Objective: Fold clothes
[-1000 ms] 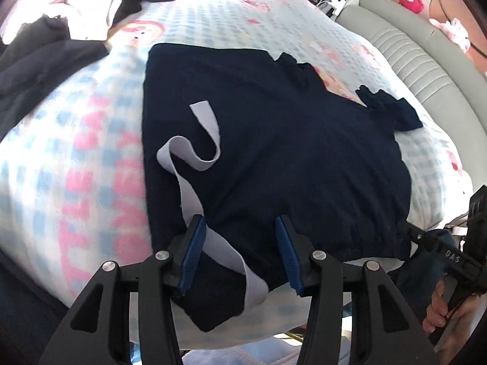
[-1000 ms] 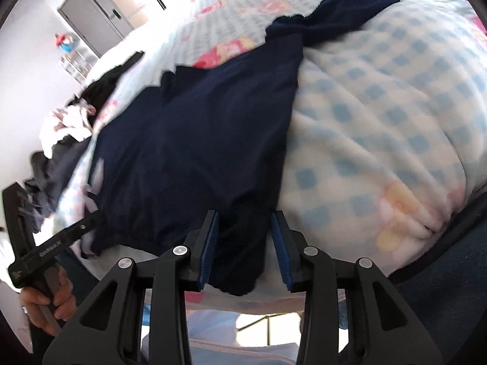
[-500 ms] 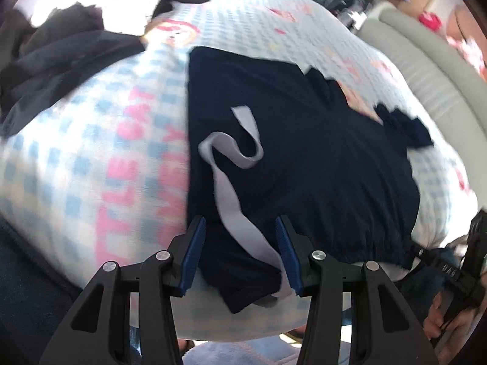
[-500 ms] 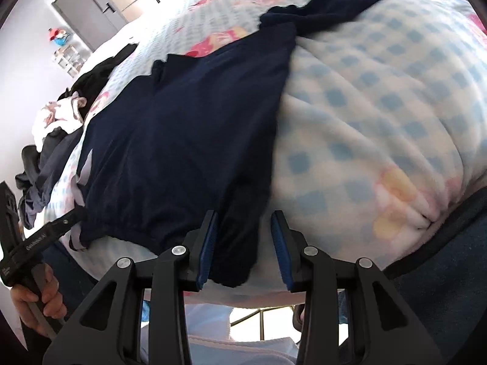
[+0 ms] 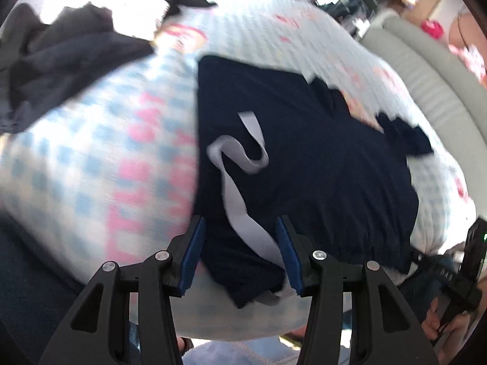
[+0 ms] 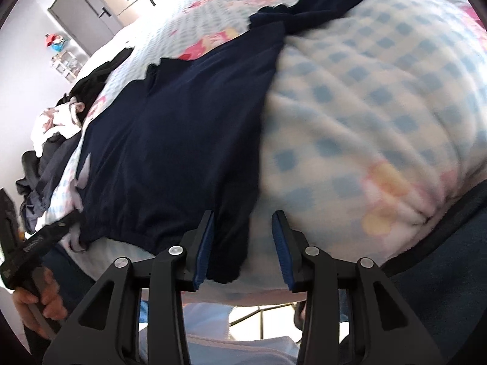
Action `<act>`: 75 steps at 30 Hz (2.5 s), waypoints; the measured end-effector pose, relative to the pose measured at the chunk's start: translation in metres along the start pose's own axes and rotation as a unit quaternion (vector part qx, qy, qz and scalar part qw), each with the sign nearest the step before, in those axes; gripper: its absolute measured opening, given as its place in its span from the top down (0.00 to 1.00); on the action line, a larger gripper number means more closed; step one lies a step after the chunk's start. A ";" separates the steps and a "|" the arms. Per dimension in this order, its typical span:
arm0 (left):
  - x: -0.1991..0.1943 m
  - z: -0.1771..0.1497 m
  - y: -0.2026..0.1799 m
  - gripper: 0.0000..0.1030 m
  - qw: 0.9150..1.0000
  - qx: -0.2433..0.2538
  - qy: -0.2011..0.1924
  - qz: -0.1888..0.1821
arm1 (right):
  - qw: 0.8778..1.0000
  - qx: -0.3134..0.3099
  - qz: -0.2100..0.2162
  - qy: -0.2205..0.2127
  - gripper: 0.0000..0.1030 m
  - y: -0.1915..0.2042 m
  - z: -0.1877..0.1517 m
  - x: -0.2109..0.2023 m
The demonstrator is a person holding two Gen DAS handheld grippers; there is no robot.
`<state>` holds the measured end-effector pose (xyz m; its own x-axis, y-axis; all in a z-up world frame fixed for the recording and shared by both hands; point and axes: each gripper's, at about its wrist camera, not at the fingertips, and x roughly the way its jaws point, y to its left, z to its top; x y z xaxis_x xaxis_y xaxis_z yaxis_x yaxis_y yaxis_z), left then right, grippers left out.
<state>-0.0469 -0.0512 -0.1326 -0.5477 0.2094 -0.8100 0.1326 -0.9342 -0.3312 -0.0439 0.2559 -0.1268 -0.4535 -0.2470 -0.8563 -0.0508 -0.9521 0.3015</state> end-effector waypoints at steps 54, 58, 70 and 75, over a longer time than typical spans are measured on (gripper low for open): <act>-0.013 0.009 -0.001 0.52 0.997 0.025 -0.003 0.077 | 1.000 0.024 0.005 0.010 0.52 -0.016 0.007 -0.011; -0.019 0.020 -0.035 0.52 0.997 0.075 -0.024 -0.027 | 0.998 0.024 0.060 0.026 0.52 -0.009 0.004 -0.007; 0.048 0.013 -0.054 0.52 0.991 0.100 0.063 -0.062 | 0.999 0.005 0.043 0.024 0.88 0.000 0.008 0.010; 0.045 0.015 -0.051 0.52 0.991 0.080 0.061 -0.086 | 0.998 -0.008 0.065 0.002 0.93 0.012 0.033 -0.003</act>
<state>-0.0905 0.0012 -0.1447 -0.4458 0.3934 -0.8040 -0.0916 -0.9136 -0.3962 -0.0727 0.2510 -0.1063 -0.4515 -0.3701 -0.8119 0.0222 -0.9143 0.4044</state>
